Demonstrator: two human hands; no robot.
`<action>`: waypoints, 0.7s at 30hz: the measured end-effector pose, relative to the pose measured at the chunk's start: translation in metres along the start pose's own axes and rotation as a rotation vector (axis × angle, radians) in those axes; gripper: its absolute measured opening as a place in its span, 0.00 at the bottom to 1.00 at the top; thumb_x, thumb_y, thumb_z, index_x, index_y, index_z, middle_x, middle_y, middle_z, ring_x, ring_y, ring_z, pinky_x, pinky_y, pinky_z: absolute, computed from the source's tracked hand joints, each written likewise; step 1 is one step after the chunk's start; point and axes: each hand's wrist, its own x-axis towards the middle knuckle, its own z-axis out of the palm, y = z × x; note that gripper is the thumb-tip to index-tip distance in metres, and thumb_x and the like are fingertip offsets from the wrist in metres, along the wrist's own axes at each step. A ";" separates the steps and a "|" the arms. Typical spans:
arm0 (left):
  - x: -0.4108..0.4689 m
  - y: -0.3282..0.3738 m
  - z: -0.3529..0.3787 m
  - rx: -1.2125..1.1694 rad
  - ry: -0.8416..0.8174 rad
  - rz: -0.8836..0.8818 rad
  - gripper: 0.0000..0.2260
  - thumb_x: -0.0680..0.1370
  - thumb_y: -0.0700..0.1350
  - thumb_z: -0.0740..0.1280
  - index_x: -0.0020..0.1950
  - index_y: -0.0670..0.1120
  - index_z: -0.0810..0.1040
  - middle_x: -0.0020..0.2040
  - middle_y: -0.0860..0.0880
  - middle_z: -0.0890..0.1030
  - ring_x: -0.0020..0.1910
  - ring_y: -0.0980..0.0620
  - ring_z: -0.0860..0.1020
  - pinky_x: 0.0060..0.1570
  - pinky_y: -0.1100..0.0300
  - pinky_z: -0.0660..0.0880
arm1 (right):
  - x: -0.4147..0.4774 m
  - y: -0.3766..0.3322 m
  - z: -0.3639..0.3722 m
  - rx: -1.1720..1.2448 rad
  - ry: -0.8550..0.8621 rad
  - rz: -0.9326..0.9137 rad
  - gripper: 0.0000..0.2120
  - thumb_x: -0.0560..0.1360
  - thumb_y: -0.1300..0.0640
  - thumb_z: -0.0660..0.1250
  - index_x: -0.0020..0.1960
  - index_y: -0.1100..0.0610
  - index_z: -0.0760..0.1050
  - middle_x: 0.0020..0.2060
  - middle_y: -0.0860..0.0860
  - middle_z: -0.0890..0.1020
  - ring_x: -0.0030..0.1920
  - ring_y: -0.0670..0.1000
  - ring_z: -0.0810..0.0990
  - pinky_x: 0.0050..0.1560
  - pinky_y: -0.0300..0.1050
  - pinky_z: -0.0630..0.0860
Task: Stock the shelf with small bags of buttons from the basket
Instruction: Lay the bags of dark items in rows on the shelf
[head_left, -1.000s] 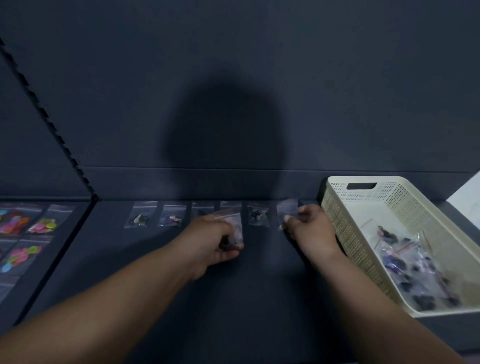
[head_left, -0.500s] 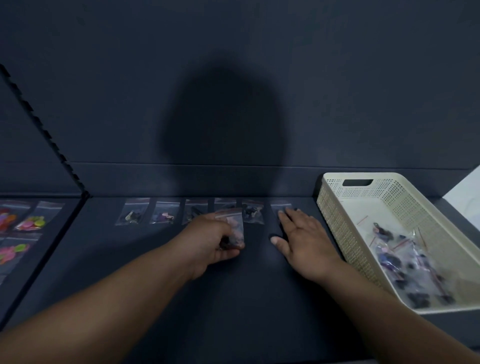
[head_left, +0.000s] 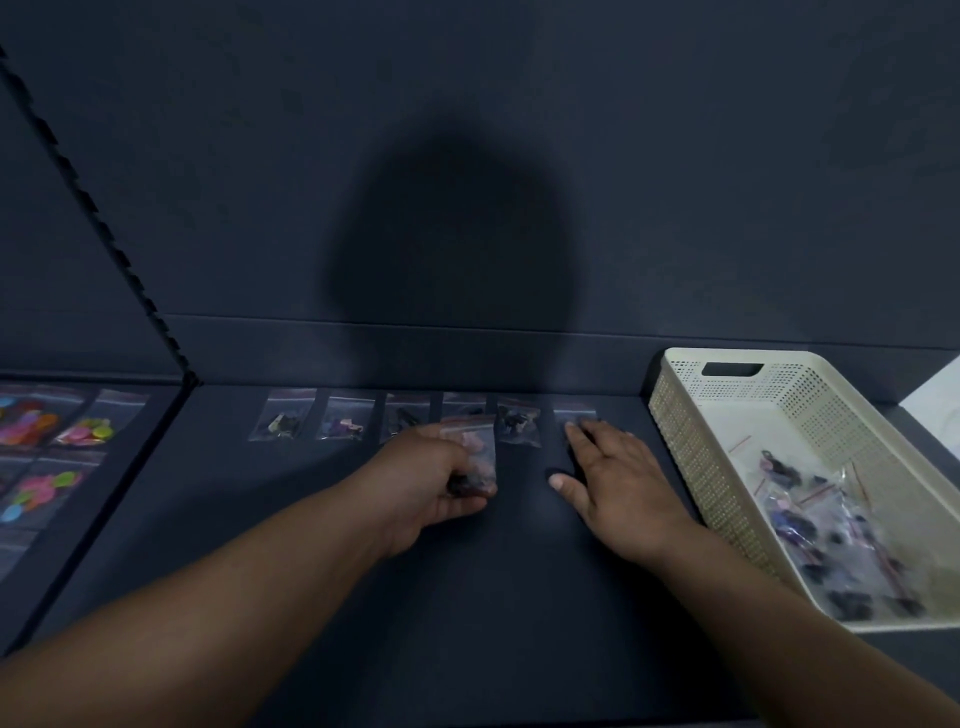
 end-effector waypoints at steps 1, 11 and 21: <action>-0.001 0.000 -0.001 0.001 0.002 0.002 0.12 0.75 0.31 0.62 0.53 0.43 0.75 0.47 0.41 0.81 0.43 0.46 0.81 0.38 0.57 0.78 | -0.001 -0.003 -0.002 0.013 0.017 -0.001 0.46 0.65 0.31 0.32 0.77 0.53 0.50 0.76 0.52 0.55 0.75 0.52 0.52 0.75 0.48 0.45; -0.015 -0.004 -0.035 -0.012 0.096 0.088 0.10 0.76 0.31 0.63 0.45 0.46 0.76 0.40 0.48 0.80 0.38 0.53 0.77 0.38 0.61 0.73 | -0.008 -0.114 -0.035 1.320 -0.093 0.141 0.05 0.73 0.65 0.68 0.45 0.56 0.75 0.36 0.52 0.78 0.35 0.47 0.74 0.34 0.36 0.71; -0.031 -0.022 -0.125 0.238 0.294 0.187 0.10 0.73 0.32 0.67 0.47 0.46 0.76 0.44 0.45 0.80 0.41 0.51 0.78 0.43 0.57 0.78 | 0.003 -0.194 -0.018 1.347 -0.336 0.164 0.04 0.73 0.62 0.67 0.42 0.56 0.73 0.32 0.53 0.79 0.29 0.47 0.76 0.29 0.39 0.71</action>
